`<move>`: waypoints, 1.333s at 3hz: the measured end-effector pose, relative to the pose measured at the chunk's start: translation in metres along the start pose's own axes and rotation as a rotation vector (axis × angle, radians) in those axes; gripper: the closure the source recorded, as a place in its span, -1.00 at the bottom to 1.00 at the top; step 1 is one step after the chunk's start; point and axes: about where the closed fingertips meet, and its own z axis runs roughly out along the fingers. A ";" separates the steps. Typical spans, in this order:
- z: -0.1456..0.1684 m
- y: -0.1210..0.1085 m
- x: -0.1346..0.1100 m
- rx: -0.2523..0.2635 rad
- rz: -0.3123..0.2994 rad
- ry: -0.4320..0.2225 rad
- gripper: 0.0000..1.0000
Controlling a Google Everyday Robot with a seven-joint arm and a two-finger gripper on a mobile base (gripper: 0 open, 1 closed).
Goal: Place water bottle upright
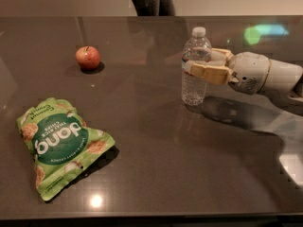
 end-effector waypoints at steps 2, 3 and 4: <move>-0.004 -0.005 0.009 0.004 0.010 -0.047 1.00; -0.007 -0.007 0.014 0.005 0.012 -0.065 0.65; -0.011 -0.008 0.017 -0.002 0.001 -0.077 0.16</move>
Offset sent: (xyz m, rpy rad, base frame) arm 0.0053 -0.0143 -0.0168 0.0675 -0.0056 -0.0183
